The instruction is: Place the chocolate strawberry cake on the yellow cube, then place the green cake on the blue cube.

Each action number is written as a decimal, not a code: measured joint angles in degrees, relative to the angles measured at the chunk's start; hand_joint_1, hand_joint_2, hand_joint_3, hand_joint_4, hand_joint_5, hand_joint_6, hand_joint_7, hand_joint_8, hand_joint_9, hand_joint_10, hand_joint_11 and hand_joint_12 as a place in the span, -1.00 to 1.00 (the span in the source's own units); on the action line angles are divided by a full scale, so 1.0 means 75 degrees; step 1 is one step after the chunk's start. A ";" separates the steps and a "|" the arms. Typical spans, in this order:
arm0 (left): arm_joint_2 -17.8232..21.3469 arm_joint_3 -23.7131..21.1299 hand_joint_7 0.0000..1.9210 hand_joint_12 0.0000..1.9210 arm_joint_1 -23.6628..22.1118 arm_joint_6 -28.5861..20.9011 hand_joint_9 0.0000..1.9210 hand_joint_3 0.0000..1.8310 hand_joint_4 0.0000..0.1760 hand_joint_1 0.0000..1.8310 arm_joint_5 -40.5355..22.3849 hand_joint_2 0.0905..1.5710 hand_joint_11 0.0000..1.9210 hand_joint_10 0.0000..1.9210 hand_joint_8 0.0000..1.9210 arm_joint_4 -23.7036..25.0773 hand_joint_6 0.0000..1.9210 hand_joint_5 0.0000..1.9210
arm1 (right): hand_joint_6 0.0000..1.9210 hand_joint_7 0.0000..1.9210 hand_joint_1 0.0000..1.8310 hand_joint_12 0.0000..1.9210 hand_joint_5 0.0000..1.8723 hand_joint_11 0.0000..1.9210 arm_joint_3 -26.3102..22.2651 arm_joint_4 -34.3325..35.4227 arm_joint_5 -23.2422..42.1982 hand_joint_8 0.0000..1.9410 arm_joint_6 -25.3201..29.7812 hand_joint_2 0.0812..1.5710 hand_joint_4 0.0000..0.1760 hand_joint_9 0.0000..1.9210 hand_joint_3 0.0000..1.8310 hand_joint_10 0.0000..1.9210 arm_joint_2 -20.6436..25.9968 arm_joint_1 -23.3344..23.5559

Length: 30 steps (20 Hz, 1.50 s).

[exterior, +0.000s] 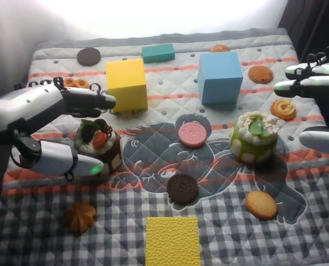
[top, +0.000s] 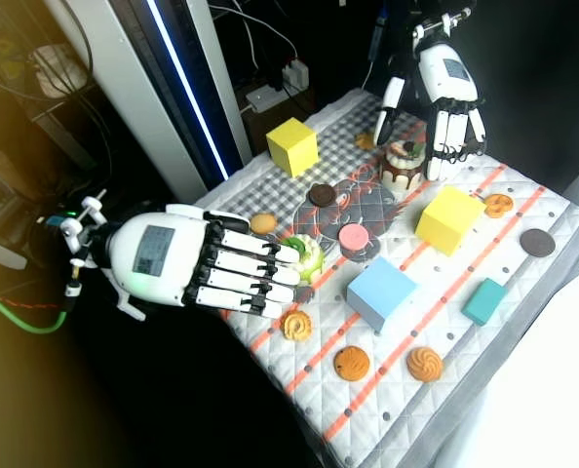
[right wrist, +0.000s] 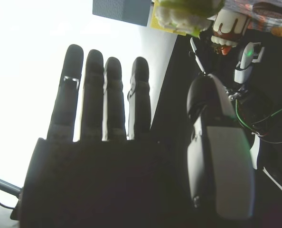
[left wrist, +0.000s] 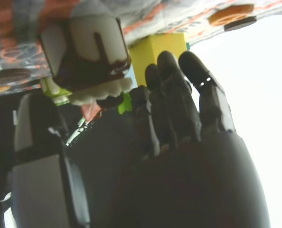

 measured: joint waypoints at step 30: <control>-0.1195 0.1816 0.15 0.71 -0.2527 0.0012 0.00 -1.00 -1.00 0.40 0.0020 0.33 -0.21 0.14 0.07 -0.0708 -0.31 0.09 | -1.00 -0.60 -0.53 -0.19 -0.49 -0.84 0.0061 0.0000 -0.0029 -1.00 -0.0003 0.56 -0.18 -0.57 -1.00 -0.99 -0.0119 -0.0003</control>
